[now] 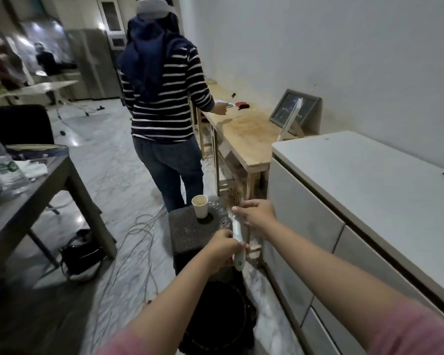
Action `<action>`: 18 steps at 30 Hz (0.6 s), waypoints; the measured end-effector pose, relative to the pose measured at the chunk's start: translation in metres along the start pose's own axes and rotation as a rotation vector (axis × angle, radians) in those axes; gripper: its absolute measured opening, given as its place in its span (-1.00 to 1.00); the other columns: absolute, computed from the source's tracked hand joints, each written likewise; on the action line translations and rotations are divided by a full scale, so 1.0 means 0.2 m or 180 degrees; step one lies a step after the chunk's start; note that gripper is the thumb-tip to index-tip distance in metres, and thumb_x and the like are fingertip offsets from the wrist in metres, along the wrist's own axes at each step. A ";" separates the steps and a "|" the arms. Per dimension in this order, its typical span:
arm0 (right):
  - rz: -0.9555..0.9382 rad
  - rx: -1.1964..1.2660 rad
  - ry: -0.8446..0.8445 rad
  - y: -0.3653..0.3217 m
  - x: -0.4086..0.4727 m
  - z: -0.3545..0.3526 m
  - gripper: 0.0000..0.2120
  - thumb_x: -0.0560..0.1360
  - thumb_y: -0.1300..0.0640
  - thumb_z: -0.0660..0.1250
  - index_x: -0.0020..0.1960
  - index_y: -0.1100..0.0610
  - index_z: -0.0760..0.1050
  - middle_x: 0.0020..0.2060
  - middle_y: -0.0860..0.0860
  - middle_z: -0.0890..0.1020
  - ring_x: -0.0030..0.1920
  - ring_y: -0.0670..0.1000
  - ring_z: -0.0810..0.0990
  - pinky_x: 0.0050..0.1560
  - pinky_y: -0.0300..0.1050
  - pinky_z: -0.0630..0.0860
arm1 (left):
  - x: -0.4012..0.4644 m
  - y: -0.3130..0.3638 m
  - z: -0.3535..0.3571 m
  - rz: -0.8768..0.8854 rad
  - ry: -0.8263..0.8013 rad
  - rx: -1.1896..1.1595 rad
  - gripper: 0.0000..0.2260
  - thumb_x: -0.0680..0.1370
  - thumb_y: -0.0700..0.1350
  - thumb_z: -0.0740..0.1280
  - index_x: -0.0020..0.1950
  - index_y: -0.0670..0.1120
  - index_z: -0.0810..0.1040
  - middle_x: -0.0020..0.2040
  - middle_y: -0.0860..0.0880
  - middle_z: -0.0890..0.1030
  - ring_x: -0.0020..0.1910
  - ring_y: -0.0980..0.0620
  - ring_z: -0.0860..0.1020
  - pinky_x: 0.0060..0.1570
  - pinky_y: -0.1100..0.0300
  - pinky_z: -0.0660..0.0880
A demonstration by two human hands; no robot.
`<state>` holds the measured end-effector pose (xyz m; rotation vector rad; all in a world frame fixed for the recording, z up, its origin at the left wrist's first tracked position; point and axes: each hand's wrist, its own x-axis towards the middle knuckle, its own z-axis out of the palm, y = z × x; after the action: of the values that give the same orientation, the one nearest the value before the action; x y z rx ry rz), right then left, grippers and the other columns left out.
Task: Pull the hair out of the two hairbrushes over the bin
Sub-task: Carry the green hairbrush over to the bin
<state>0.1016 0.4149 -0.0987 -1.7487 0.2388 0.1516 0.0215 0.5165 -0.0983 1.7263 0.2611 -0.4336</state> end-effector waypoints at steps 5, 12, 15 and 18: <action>-0.0144 -0.0132 0.0168 0.16 -0.10 0.08 -0.77 0.30 0.15 0.58 -0.10 0.15 0.61 -0.10 0.11 0.69 -0.08 0.12 0.68 0.02 0.05 0.64 | -0.05 -0.25 0.01 0.0159 0.0013 -0.0269 -0.85 0.57 -0.33 0.22 -0.09 -0.09 0.40 -0.11 -0.09 0.60 -0.29 0.00 0.56 -0.27 0.18 0.50; -0.0358 -0.0306 0.0287 0.25 -0.33 0.15 -0.90 0.31 0.24 0.56 -0.26 0.21 0.64 -0.22 0.10 0.69 -0.14 0.09 0.69 -0.04 0.05 0.66 | -0.15 -0.48 0.02 0.0081 0.0383 -0.0321 -0.92 0.48 -0.29 0.27 -0.17 -0.13 0.47 -0.15 -0.17 0.57 -0.15 -0.14 0.53 -0.09 0.03 0.45; -0.0378 -0.0222 0.0181 0.24 -0.41 0.16 -0.93 0.37 0.25 0.52 -0.22 0.23 0.64 -0.20 0.13 0.69 -0.20 0.09 0.68 -0.08 0.04 0.67 | -0.19 -0.50 0.05 -0.0065 0.0753 -0.0831 -0.88 0.54 -0.22 0.21 -0.18 -0.18 0.45 -0.31 -0.13 0.48 -0.42 -0.08 0.45 -0.40 0.16 0.44; -0.0360 -0.0153 0.0160 0.24 -0.47 0.17 -0.91 0.41 0.25 0.48 -0.26 0.22 0.61 -0.23 0.15 0.68 -0.31 0.08 0.64 -0.20 -0.02 0.66 | -0.20 -0.55 0.07 0.0064 0.1044 -0.0929 -0.74 0.60 -0.05 0.18 -0.21 -0.18 0.40 -0.38 -0.11 0.42 -0.53 -0.02 0.37 -0.56 0.24 0.35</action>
<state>-0.0008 0.4472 -0.1299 -1.8105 0.1735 0.0315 -0.0615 0.5278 -0.1804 1.5043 0.5169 -0.0876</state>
